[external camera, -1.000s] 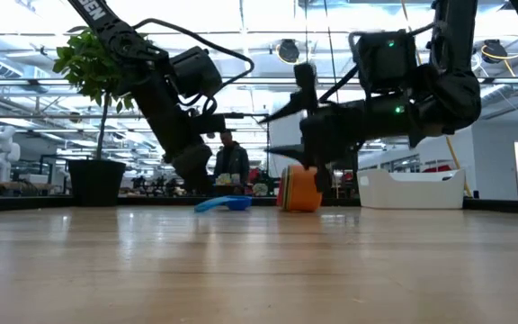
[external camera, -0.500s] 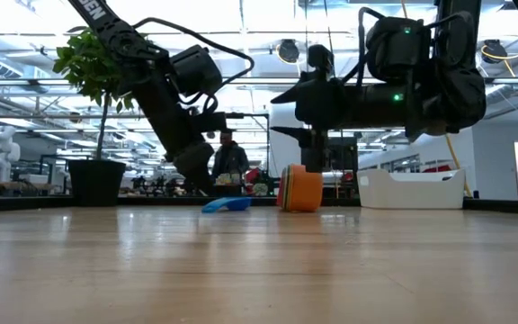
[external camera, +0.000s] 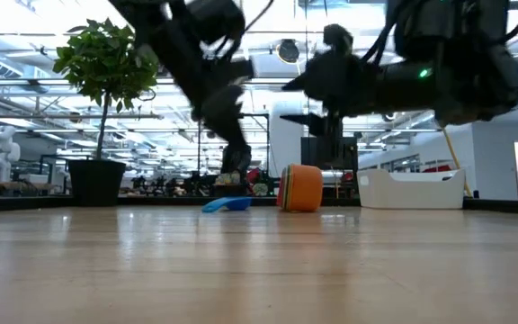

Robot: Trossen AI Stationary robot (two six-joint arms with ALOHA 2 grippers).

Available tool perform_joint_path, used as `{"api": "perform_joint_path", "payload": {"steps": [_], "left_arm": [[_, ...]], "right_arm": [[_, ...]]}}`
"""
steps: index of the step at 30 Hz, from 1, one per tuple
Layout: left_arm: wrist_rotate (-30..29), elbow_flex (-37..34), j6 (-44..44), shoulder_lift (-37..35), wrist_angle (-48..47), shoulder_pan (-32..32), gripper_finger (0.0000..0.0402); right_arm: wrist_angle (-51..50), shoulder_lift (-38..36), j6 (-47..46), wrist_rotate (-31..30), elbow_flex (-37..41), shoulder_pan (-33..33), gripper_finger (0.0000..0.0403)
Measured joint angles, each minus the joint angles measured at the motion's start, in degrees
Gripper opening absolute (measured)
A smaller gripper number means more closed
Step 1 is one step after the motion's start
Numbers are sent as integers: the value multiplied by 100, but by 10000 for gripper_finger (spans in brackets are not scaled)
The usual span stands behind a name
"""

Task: Nest measuring cups in basket
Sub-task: Adjust the stacked measuring cup

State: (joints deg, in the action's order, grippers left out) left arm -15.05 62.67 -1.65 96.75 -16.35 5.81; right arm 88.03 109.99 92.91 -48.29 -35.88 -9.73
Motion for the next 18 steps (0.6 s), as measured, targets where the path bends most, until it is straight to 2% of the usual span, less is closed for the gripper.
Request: {"api": "perform_joint_path", "payload": {"steps": [3, 7, 12, 18], "left_arm": [[-134, 317, -1, -4, 34, -237, 152], [-552, 606, -7, -7, 62, -434, 152], [-712, 678, 36, -7, 235, -524, 152], [-651, 678, -132, -7, 141, -488, 156]], "right_arm": [[2, -181, -317, -136, 0, -256, 196], [22, -746, -1178, -158, 0, -504, 196], [-276, -1839, -1751, -171, 128, -659, 196], [-1120, -3348, -2068, -382, 686, -727, 196]]}}
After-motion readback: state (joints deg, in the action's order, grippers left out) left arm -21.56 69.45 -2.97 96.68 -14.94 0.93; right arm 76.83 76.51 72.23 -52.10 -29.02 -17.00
